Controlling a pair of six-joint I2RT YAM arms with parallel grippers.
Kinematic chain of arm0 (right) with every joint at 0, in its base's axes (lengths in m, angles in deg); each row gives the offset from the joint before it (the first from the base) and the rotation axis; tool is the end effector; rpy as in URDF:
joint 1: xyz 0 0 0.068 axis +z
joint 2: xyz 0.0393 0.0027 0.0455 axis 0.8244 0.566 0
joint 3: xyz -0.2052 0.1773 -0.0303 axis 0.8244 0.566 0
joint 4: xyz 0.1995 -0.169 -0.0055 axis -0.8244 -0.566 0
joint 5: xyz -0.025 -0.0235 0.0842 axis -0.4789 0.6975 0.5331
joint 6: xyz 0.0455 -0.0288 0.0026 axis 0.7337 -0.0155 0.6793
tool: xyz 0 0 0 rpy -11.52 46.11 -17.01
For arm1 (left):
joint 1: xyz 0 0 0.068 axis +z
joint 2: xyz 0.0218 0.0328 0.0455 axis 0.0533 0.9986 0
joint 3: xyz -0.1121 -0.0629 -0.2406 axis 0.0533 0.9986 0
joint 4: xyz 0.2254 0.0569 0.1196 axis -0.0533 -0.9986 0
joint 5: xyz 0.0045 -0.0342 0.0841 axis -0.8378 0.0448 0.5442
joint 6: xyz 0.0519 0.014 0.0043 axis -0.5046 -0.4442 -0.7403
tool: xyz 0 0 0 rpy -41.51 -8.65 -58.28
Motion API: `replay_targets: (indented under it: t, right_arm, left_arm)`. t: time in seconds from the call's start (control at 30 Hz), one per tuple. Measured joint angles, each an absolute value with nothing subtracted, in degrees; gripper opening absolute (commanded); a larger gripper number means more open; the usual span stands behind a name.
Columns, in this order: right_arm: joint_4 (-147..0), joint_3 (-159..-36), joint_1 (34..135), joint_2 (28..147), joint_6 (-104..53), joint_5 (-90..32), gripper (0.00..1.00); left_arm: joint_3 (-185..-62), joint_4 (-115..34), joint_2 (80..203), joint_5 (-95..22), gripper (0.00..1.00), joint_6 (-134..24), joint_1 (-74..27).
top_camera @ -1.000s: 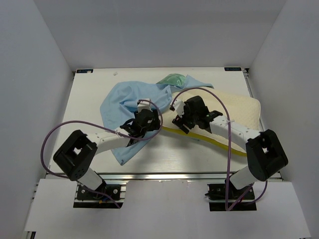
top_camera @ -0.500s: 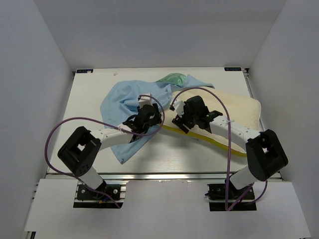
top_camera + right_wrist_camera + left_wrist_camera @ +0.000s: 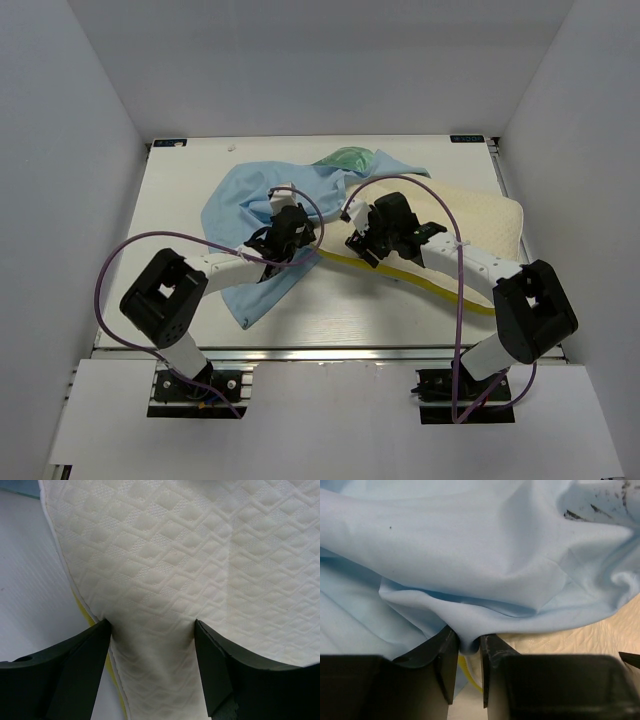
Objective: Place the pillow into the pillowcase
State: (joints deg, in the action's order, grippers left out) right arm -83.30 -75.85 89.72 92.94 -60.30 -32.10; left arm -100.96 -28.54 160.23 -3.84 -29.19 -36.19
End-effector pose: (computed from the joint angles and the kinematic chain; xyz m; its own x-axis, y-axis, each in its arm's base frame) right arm 0.2658 0.1840 0.2235 -0.2122 -0.7057 -0.6759 -0.7987 0.5238 -0.2961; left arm 0.2792 -0.2091 0.1924 -0.4994 -0.3134 -0.8077 -0.0025 0.9328 -0.3604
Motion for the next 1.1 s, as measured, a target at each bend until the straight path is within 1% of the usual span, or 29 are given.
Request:
replay_targets:
  t: [0.03, 0.07, 0.1, 0.2, 0.23, 0.3, 0.33, 0.37, 0.43, 0.63, 0.8, 0.97, 1.1]
  right_arm:
    - [-83.3, -75.85, 89.72, 92.94, -60.16, -32.07, 0.71]
    - [-83.3, -75.85, 89.72, 92.94, -60.08, -32.05, 0.68]
    - [-83.3, -75.85, 89.72, 92.94, -60.01, -32.03, 0.65]
    - [-83.24, -75.85, 89.72, 93.12, -59.71, -32.1, 0.55]
    - [-83.21, -76.0, 89.72, 93.42, -59.64, -32.12, 0.44]
    - [-83.28, -76.88, 89.68, 94.71, -59.42, -32.45, 0.3]
    - [-83.3, -77.73, 89.61, 95.63, -59.2, -32.66, 0.16]
    - [-83.37, -78.76, 89.53, 96.74, -58.94, -32.95, 0.1]
    - [-83.46, -80.81, 89.39, 98.71, -57.59, -33.17, 0.0]
    - [-83.56, -85.12, 88.43, 100.31, -52.82, -32.36, 0.0]
    - [-83.63, -87.68, 86.99, 99.91, -49.94, -32.58, 0.0]
    - [-85.42, -90.34, 83.23, 98.14, -47.29, -30.39, 0.0]
    - [-86.6, -91.96, 82.31, 97.44, -46.48, -30.02, 0.0]
  left_arm:
    - [-100.96, -28.5, 160.23, -3.79, 0.29, -29.12, -36.12]
    - [-100.96, -28.46, 160.23, -3.73, 0.25, -29.01, -36.03]
    - [-100.96, -28.44, 160.23, -3.64, 0.17, -28.95, -35.97]
    - [-100.96, -28.59, 160.21, -3.75, 0.09, -29.38, -35.73]
    - [-100.94, -28.76, 160.04, -4.03, 0.06, -29.49, -35.68]
    - [-100.74, -29.13, 159.18, -4.84, 0.02, -30.0, -35.66]
    - [-100.41, -29.38, 158.18, -5.24, 0.0, -30.24, -35.66]
    - [-100.06, -29.99, 156.89, -5.61, 0.0, -30.52, -35.66]
    - [-99.28, -31.43, 153.5, -6.55, 0.0, -31.2, -35.64]
    - [-98.86, -38.47, 141.37, -10.85, 0.0, -34.3, -35.38]
    - [-98.84, -45.75, 135.05, -13.72, 0.0, -37.19, -35.38]
    - [-98.82, -50.58, 132.43, -14.48, 0.0, -39.44, -35.38]
    - [-99.01, -52.32, 132.28, -17.37, 0.0, -39.96, -35.38]
